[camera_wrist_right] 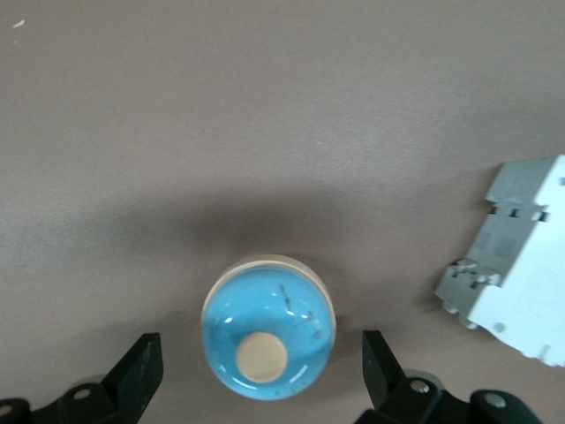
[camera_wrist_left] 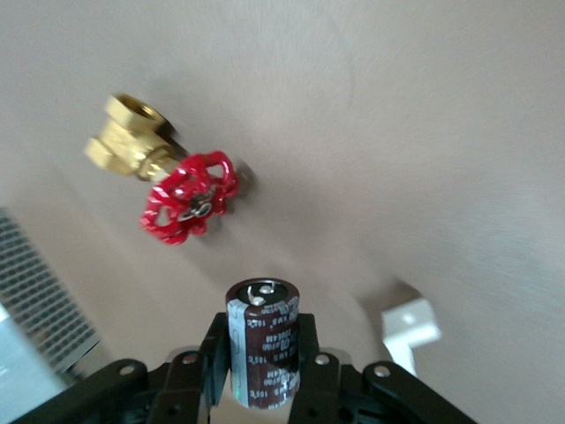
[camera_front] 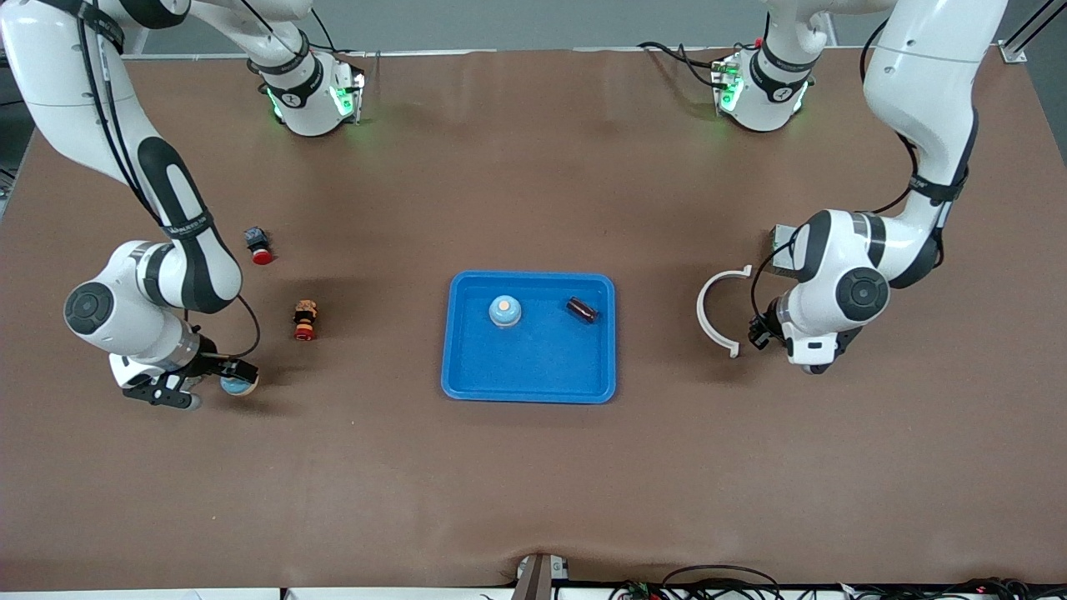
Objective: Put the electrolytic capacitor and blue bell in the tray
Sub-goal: 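Carry the bell and the capacitor over the tray with both grippers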
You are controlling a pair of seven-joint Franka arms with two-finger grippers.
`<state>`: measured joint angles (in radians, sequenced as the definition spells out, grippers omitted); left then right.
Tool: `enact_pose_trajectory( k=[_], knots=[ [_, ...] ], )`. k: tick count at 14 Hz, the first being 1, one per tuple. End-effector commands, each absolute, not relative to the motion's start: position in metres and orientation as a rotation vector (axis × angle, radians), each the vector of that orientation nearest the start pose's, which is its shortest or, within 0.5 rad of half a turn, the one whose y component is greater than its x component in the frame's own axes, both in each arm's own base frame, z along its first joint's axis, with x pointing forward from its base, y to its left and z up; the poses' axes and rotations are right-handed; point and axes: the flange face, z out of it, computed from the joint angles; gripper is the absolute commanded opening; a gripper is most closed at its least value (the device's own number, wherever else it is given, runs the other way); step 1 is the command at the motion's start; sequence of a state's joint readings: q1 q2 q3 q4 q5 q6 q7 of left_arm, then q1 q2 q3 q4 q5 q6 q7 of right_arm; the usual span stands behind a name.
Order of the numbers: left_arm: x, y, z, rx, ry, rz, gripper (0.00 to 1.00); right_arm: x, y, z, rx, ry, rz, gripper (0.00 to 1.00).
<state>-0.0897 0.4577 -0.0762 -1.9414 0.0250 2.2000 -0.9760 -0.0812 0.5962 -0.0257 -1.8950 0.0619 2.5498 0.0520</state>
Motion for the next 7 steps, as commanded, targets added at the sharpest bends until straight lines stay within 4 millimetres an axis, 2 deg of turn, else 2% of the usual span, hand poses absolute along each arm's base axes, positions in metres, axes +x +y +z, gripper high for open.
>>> enact_pose_trajectory(
  k=[1, 3, 6, 7],
  knots=[
    [0.626, -0.115, 0.310, -2.754, -1.231, 0.265, 0.00, 0.642, -0.063, 0.181, -3.092, 0.338, -0.121, 1.00],
    [0.641, -0.138, 0.347, -2.752, -1.319, 0.235, 0.00, 0.642, -0.061, 0.181, -3.093, 0.331, -0.123, 1.00],
    [0.651, -0.191, 0.389, -2.795, -1.488, 0.217, 0.00, 0.642, -0.062, 0.182, -3.103, 0.299, -0.123, 1.00],
    [0.651, -0.212, 0.397, -2.790, -1.527, 0.204, 0.00, 0.642, -0.062, 0.181, -3.106, 0.295, -0.121, 0.86]
  ],
)
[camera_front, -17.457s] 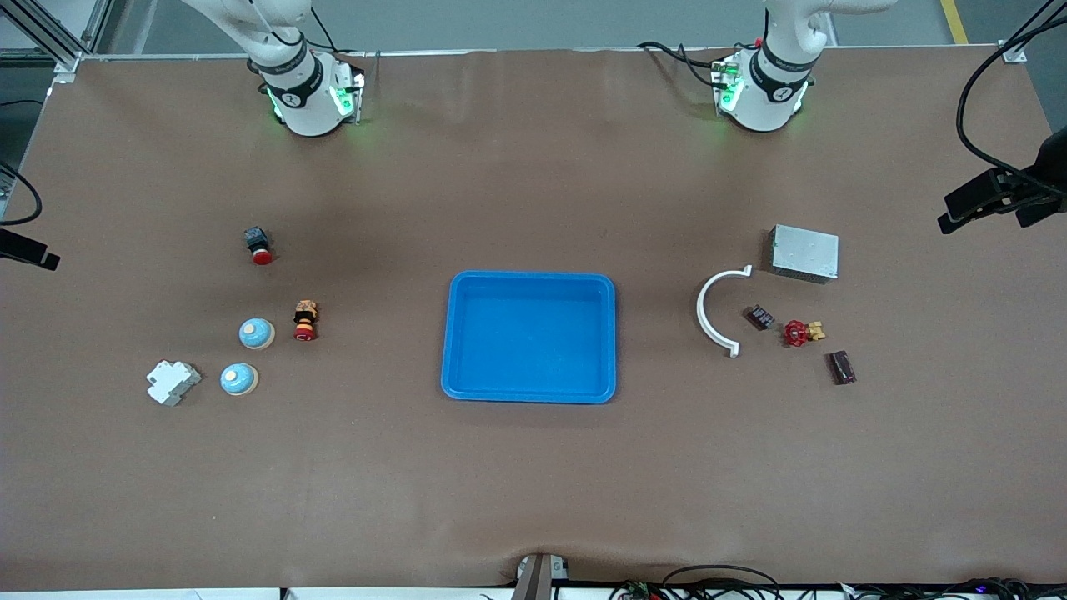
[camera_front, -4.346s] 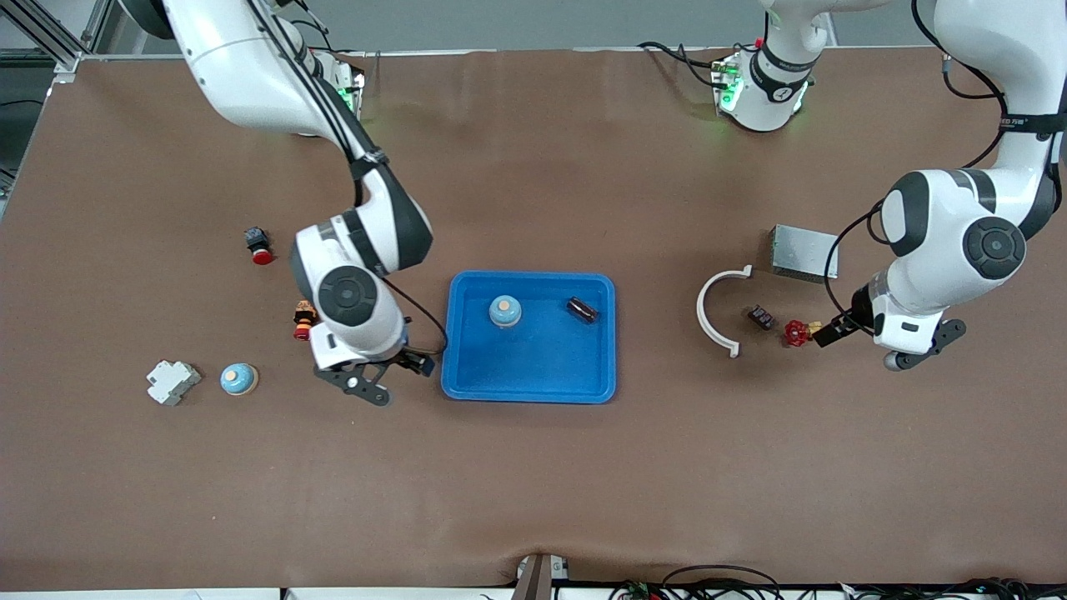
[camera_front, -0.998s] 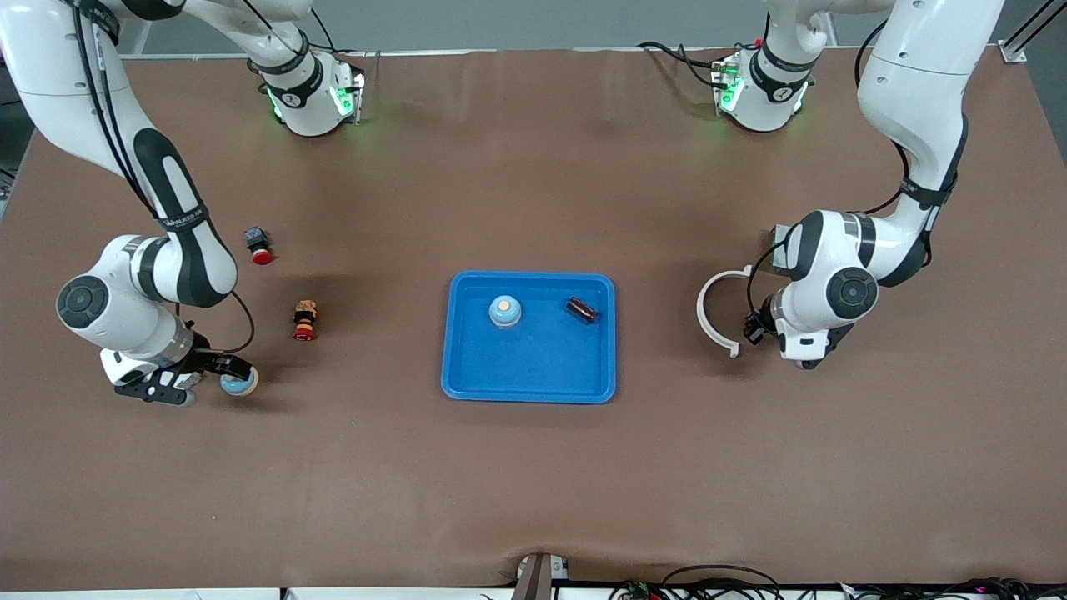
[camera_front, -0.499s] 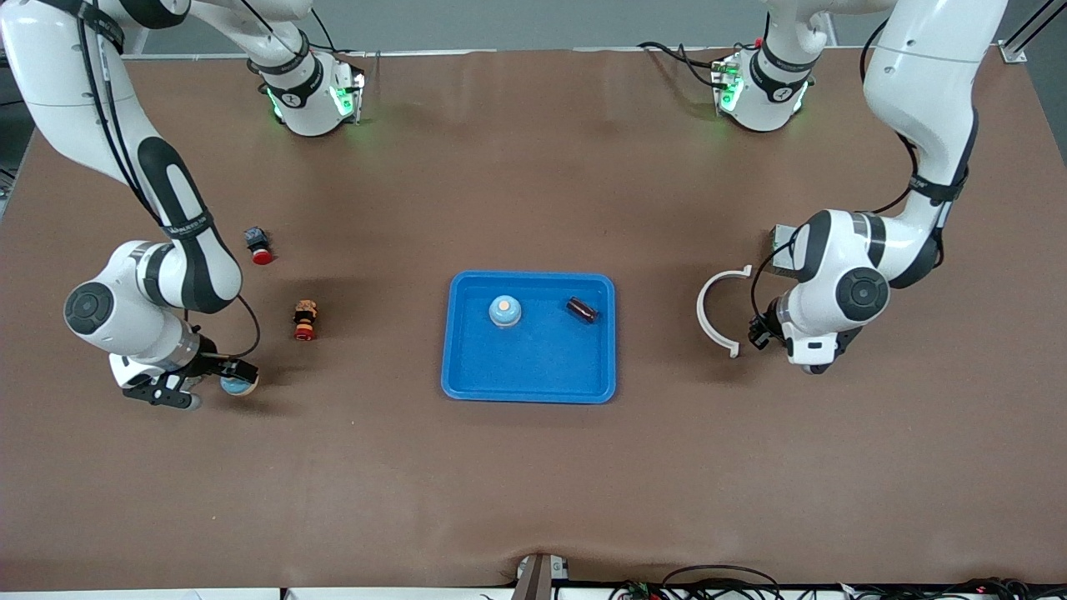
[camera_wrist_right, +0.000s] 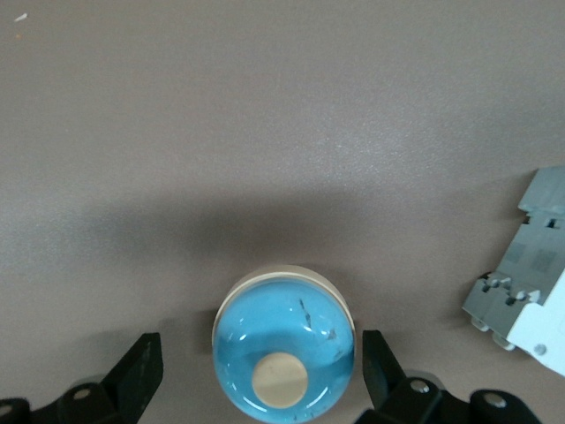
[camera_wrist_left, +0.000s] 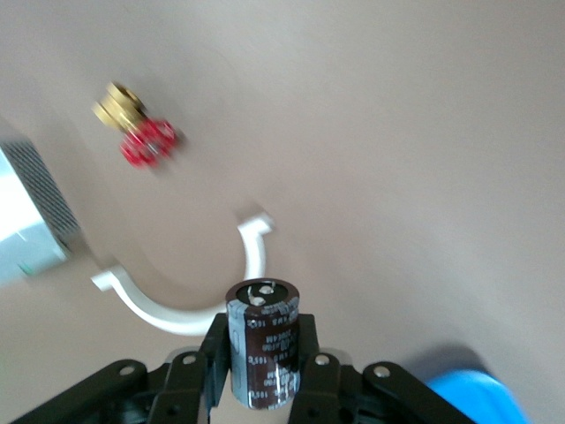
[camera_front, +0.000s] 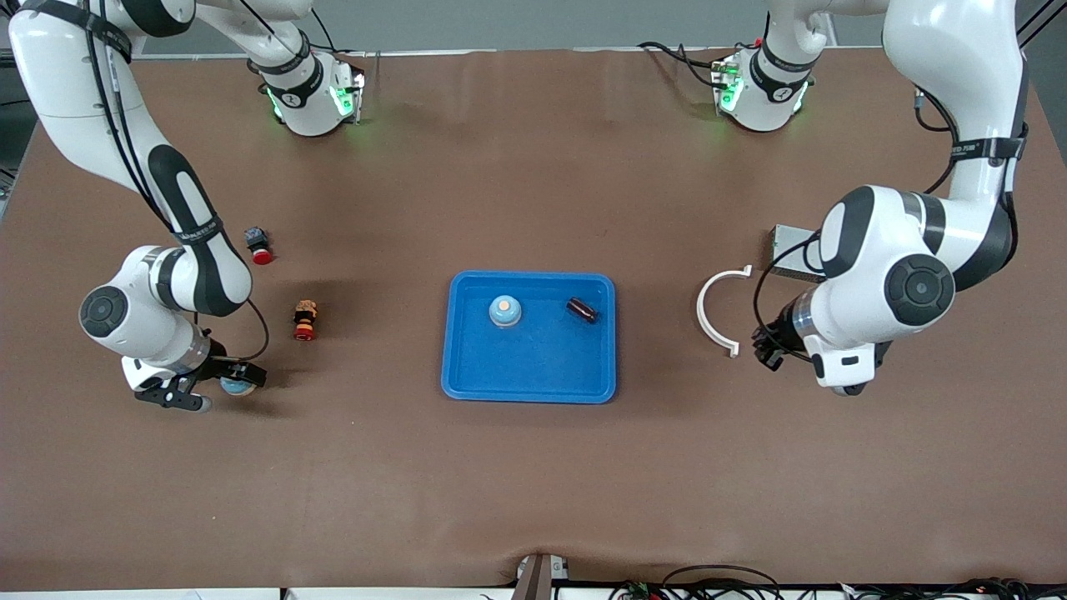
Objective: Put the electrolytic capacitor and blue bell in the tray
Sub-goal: 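Carry the bell and the capacitor over the tray with both grippers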
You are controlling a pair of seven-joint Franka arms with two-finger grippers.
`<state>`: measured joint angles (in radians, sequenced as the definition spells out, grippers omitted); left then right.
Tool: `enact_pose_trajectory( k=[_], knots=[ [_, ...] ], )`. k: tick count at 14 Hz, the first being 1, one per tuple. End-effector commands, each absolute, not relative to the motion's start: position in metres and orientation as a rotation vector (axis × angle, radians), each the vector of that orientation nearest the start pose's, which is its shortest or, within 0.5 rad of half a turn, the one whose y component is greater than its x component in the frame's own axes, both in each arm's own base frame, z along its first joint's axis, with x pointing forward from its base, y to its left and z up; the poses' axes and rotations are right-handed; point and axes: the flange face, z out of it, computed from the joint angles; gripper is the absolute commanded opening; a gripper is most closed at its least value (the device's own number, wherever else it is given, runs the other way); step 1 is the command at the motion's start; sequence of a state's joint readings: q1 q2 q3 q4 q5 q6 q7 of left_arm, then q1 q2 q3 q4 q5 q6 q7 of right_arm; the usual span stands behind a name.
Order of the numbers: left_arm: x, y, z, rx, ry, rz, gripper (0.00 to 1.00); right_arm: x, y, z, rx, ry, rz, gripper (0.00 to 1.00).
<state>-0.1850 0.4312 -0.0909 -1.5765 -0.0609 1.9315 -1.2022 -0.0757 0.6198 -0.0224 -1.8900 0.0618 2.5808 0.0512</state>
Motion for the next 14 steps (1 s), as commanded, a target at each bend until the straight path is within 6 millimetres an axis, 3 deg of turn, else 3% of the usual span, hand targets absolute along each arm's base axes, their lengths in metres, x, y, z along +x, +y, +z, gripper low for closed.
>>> enact_pose_trajectory(
  k=[1, 3, 6, 8, 12, 14],
  knots=[
    [0.650, -0.233, 0.397, -2.779, -1.558, 0.204, 0.00, 0.641, -0.061, 0.181, -3.109, 0.282, -0.114, 0.64],
    [0.657, -0.270, 0.397, -2.763, -1.624, 0.189, 0.00, 0.641, -0.065, 0.181, -3.109, 0.281, -0.107, 0.03],
    [0.659, -0.323, 0.380, -2.772, -1.679, 0.156, 0.00, 0.640, -0.062, 0.190, -3.098, 0.310, -0.088, 0.00],
    [0.661, -0.343, 0.365, -2.788, -1.747, 0.113, 0.00, 0.637, -0.058, 0.208, -3.084, 0.374, -0.010, 0.00],
    [0.655, -0.384, 0.304, -2.809, -1.786, 0.063, 0.00, 0.634, -0.037, 0.252, -3.066, 0.454, 0.056, 0.00],
    [0.650, -0.396, 0.273, -2.802, -1.770, 0.052, 0.00, 0.631, -0.005, 0.271, -3.053, 0.543, 0.088, 0.00]
  ],
)
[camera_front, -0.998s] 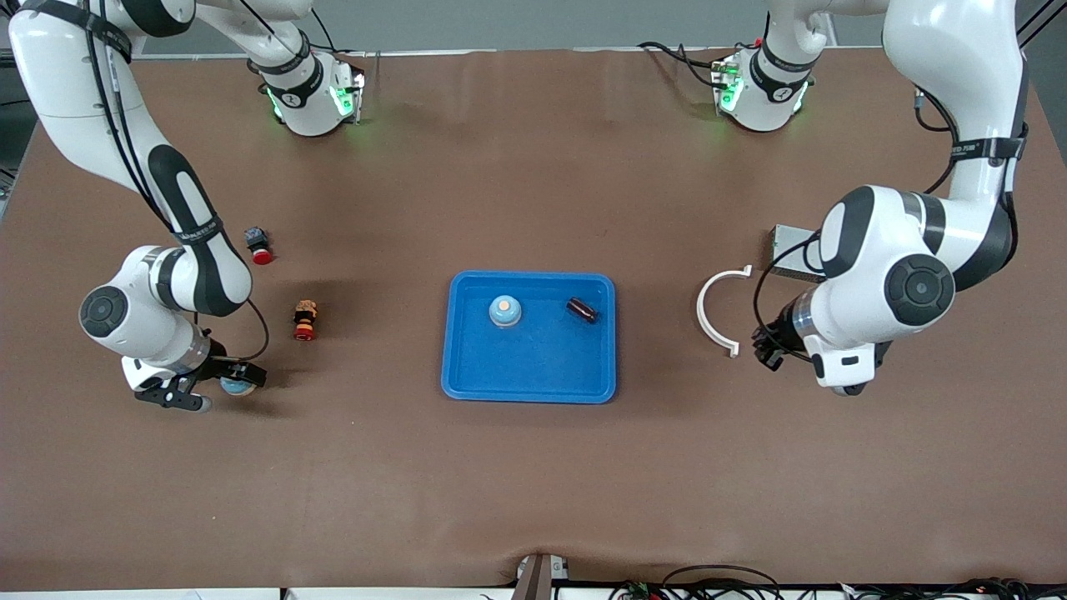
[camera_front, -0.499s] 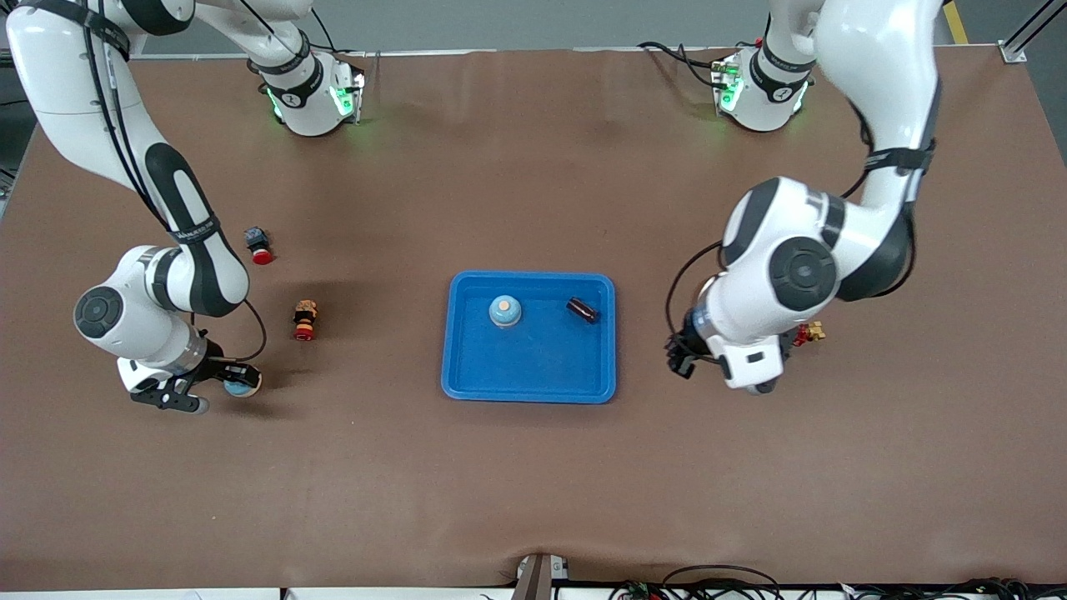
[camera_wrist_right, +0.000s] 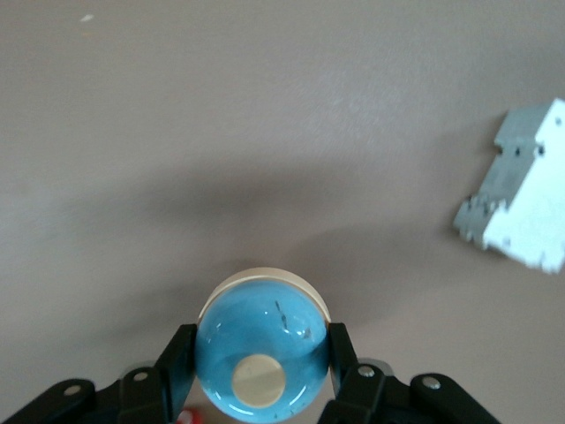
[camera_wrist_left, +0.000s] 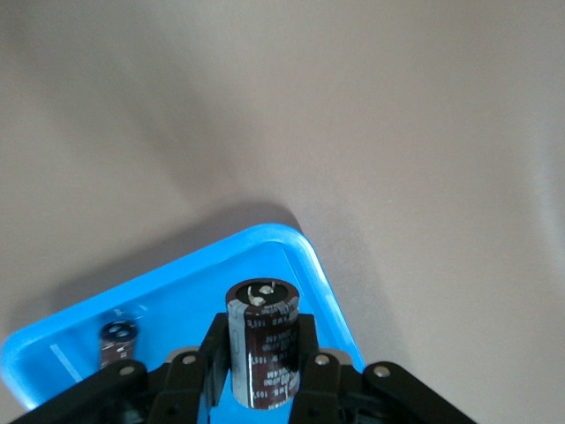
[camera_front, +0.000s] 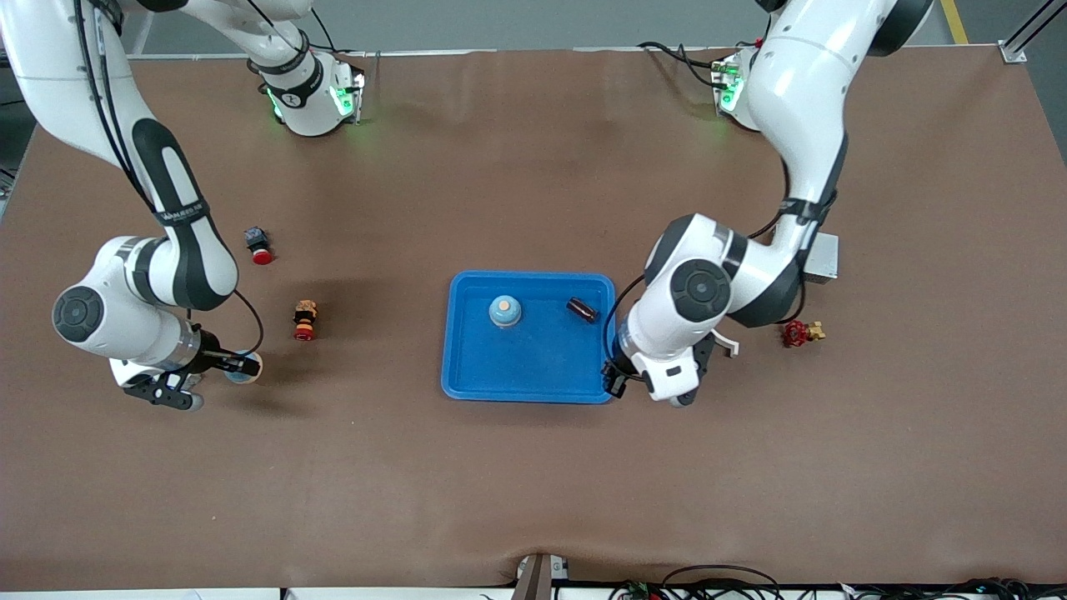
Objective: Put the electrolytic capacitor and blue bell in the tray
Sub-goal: 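Carry the bell and the capacitor over the tray with both grippers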
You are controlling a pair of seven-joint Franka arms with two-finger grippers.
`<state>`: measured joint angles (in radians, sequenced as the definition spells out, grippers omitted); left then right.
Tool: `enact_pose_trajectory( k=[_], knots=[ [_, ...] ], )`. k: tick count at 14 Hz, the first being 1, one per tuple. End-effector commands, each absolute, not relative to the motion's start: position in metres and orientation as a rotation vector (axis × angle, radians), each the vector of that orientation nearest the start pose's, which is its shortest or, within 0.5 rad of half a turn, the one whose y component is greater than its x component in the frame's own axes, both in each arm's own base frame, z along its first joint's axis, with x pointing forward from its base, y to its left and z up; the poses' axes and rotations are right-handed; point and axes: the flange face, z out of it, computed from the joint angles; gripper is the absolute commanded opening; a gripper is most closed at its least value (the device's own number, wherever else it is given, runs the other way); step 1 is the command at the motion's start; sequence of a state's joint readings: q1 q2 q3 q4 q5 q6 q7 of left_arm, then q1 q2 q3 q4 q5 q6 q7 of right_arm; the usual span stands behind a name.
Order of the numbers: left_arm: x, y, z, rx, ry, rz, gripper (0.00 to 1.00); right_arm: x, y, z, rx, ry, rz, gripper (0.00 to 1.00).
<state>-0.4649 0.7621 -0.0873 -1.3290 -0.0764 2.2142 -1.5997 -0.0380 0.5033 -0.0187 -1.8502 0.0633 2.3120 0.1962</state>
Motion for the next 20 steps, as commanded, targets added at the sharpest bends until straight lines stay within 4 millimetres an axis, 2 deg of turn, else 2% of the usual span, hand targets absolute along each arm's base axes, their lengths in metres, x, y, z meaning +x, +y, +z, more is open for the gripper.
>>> enact_pose_trajectory(
  k=[1, 3, 4, 6, 9, 10, 11, 13, 16, 17, 19, 20],
  knots=[
    [0.648, -0.399, 0.264, -2.796, -1.771, 0.045, 0.00, 0.630, 0.024, 0.277, -3.045, 0.599, 0.085, 0.00],
    [0.646, -0.407, 0.252, -2.807, -1.787, 0.025, 0.00, 0.626, 0.088, 0.283, -3.019, 0.737, 0.074, 0.00],
    [0.640, -0.418, 0.244, -2.821, -1.769, 0.025, 0.00, 0.623, 0.122, 0.284, -3.004, 0.798, 0.062, 0.00],
    [0.634, -0.427, 0.231, -2.820, -1.773, 0.009, 0.00, 0.619, 0.180, 0.294, -2.969, 0.887, 0.026, 0.00],
    [0.628, -0.432, 0.213, -2.816, -1.755, 0.008, 0.01, 0.610, 0.247, 0.294, -2.933, 0.996, 0.009, 0.00],
    [0.627, -0.432, 0.206, -2.807, -1.754, 0.013, 0.02, 0.608, 0.265, 0.294, -2.921, 1.027, 0.005, 0.00],
    [0.626, -0.430, 0.203, -2.802, -1.753, 0.015, 0.08, 0.604, 0.284, 0.291, -2.908, 1.060, 0.006, 0.00],
    [0.625, -0.430, 0.199, -2.802, -1.736, 0.007, 0.13, 0.597, 0.325, 0.280, -2.905, 1.102, -0.005, 0.00],
    [0.625, -0.432, 0.200, -2.804, -1.734, 0.006, 0.22, 0.598, 0.359, 0.266, -2.901, 1.184, -0.069, 0.00],
    [0.623, -0.434, 0.200, -2.808, -1.728, 0.007, 0.22, 0.597, 0.367, 0.262, -2.892, 1.209, -0.074, 0.00],
    [0.623, -0.435, 0.203, -2.811, -1.729, 0.004, 0.48, 0.591, 0.388, 0.254, -2.870, 1.256, -0.078, 0.00],
    [0.623, -0.435, 0.204, -2.811, -1.727, 0.003, 0.75, 0.591, 0.397, 0.253, -2.858, 1.275, -0.087, 0.00]
  ],
)
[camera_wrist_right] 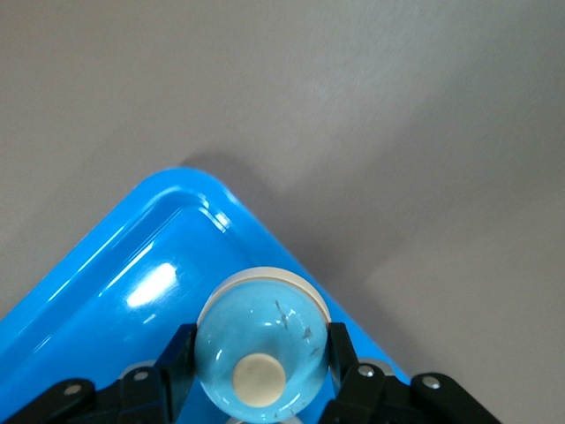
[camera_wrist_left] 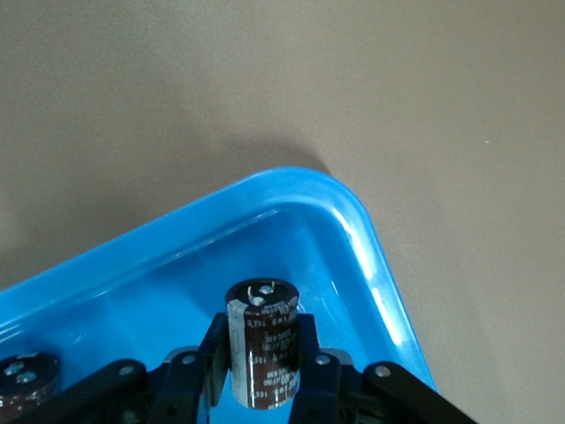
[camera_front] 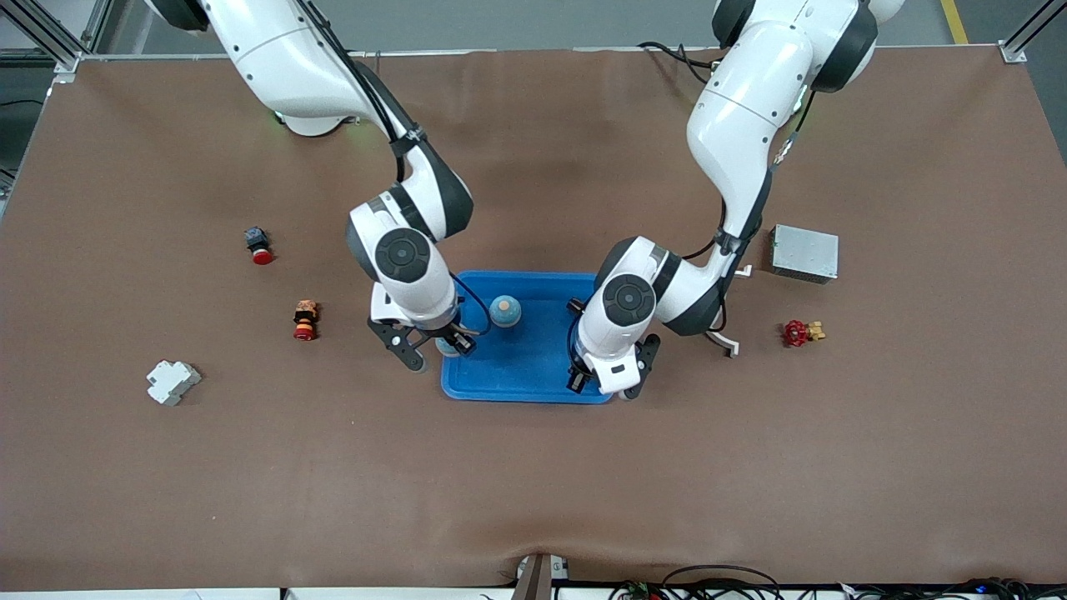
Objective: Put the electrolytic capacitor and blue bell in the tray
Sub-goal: 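Release the capacitor with the left gripper while the right gripper lowers the bell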
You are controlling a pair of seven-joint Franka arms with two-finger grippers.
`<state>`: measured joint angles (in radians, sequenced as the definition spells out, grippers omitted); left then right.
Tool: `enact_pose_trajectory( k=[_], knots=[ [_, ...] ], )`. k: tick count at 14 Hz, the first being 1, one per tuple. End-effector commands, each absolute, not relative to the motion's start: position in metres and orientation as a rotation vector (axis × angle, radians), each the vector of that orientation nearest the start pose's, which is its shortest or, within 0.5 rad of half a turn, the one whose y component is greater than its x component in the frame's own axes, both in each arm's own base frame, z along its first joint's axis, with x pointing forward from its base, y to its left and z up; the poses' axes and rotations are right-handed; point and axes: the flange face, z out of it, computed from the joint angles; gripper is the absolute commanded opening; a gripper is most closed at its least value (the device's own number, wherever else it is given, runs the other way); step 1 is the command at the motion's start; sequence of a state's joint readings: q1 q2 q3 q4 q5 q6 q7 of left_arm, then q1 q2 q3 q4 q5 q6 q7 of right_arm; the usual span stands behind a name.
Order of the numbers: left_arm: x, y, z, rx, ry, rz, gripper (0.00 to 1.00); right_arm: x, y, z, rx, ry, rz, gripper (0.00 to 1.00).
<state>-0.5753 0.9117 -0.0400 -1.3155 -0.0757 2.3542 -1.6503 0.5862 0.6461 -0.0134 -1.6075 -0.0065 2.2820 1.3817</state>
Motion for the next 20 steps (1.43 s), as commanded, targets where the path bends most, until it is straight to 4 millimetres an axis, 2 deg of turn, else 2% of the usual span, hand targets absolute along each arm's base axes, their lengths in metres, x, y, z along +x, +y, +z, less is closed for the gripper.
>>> enact_pose_trajectory(
  k=[1, 3, 6, 8, 9, 12, 14, 17, 20],
  knots=[
    [0.624, -0.434, 0.205, -2.811, -1.729, 0.000, 1.00, 0.590, 0.403, 0.249, -2.848, 1.294, -0.087, 0.00],
    [0.626, -0.431, 0.211, -2.816, -1.692, -0.037, 1.00, 0.589, 0.415, 0.244, -2.834, 1.318, -0.097, 0.00],
    [0.632, -0.414, 0.252, -2.789, -1.607, -0.097, 1.00, 0.589, 0.431, 0.232, -2.831, 1.363, -0.141, 0.00],
    [0.654, -0.366, 0.307, -2.756, -1.596, -0.114, 1.00, 0.591, 0.434, 0.227, -2.844, 1.382, -0.158, 0.00],
    [0.659, -0.346, 0.339, -2.774, -1.555, -0.107, 1.00, 0.591, 0.434, 0.226, -2.840, 1.391, -0.158, 0.00],
    [0.675, -0.268, 0.415, -2.803, -1.541, -0.077, 1.00, 0.594, 0.437, 0.220, -2.806, 1.444, -0.164, 0.00],
    [0.677, -0.224, 0.442, -2.819, -1.492, -0.030, 1.00, 0.597, 0.441, 0.210, -2.783, 1.473, -0.168, 0.00],
    [0.679, -0.158, 0.462, -2.848, -1.361, 0.040, 1.00, 0.603, 0.448, 0.199, -2.759, 1.492, -0.172, 0.00],
    [0.675, -0.078, 0.482, -2.938, -1.196, 0.144, 1.00, 0.604, 0.449, 0.199, -2.741, 1.511, -0.175, 0.00]
  ],
)
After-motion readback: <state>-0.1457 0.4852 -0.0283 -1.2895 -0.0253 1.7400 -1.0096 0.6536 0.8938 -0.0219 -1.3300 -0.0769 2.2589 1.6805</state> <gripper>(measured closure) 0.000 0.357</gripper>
